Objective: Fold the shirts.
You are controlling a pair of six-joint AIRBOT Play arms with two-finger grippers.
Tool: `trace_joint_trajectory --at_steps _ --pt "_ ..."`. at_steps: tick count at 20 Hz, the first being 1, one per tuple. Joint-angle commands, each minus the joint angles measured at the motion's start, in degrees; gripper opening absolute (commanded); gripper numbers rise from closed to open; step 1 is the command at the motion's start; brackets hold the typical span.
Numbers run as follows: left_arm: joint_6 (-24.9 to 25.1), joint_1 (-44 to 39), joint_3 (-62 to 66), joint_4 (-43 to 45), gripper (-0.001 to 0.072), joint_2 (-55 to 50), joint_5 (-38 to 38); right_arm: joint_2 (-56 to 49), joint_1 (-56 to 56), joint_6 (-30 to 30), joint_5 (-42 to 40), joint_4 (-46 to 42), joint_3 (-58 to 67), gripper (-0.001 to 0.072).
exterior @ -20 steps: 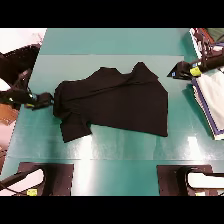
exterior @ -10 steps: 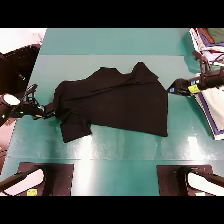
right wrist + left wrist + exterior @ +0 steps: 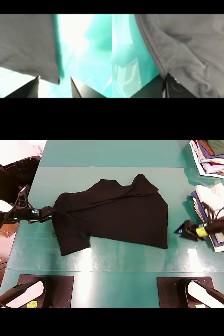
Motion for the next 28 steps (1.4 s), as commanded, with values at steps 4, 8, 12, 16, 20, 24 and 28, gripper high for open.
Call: trace_joint_trajectory --at_steps 4,8,12,16,20,24,28 --pt "0.37 0.02 0.81 -0.63 0.0026 0.59 -1.62 -2.49 2.60 -0.20 -5.11 4.66 -10.62 0.0449" --pt "0.37 0.02 0.81 -0.63 0.0026 0.59 -2.21 -7.41 9.94 -0.15 -8.46 6.58 -8.02 0.0435" --pt "0.37 0.02 0.83 -0.50 0.0025 1.29 -3.45 -8.20 14.69 -0.20 -9.49 6.10 -4.15 0.0081" --pt "0.33 0.04 4.00 0.92 0.0025 7.98 -6.56 -1.38 15.43 -0.24 -8.79 4.31 2.10 0.0018" --pt "0.31 0.02 17.53 0.85 0.0026 16.09 -14.25 8.26 12.02 -0.24 -8.20 4.39 18.01 0.0017" --pt "-0.22 0.02 39.26 0.26 0.0026 20.83 -15.67 13.77 6.12 -0.28 -8.13 4.35 40.76 0.0017" --pt "-3.08 0.02 62.03 -0.20 0.0026 21.11 -14.08 15.26 -0.07 -0.66 -5.70 4.33 61.48 0.0017"
